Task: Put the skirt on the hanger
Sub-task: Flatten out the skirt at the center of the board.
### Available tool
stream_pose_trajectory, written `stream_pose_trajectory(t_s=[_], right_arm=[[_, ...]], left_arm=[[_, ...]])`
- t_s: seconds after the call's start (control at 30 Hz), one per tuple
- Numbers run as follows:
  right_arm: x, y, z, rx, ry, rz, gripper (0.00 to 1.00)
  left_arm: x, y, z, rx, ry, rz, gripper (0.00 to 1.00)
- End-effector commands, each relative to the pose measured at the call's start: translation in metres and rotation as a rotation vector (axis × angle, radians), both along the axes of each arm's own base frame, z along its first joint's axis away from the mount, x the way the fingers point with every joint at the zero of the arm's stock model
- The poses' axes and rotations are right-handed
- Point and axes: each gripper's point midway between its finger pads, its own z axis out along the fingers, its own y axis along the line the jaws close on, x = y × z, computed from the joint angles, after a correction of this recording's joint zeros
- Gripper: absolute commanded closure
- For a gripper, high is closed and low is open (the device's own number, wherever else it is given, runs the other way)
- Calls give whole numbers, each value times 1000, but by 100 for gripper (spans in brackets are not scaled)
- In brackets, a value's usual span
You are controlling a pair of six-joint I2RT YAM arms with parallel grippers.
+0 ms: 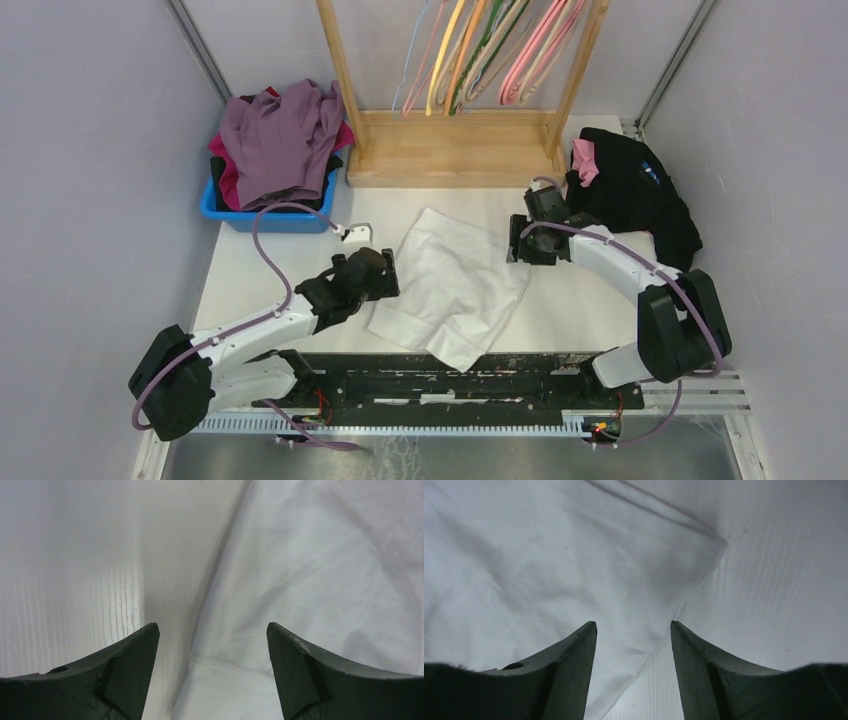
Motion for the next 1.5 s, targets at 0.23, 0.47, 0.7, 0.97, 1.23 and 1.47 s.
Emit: stream_pose_trajectory(t_s=[0.23, 0.47, 0.7, 0.97, 1.23, 1.47], right_arm=[[35, -10, -8, -126, -15, -35, 58], [35, -15, -38, -168, 40, -50, 59], [76, -12, -54, -154, 45, -74, 60], [144, -6, -28, -214, -19, -4, 55], [139, 8, 44, -131, -152, 84, 38], [43, 35, 51, 45, -135, 134, 36]], left_arm=[[19, -9, 14, 20, -46, -6, 14], [22, -10, 11, 26, -44, -3, 14], [22, -10, 8, 26, -42, 1, 14], [18, -9, 3, 13, -37, 3, 14], [19, -11, 0, 4, -36, 1, 14], [21, -17, -3, -6, -28, -9, 14]])
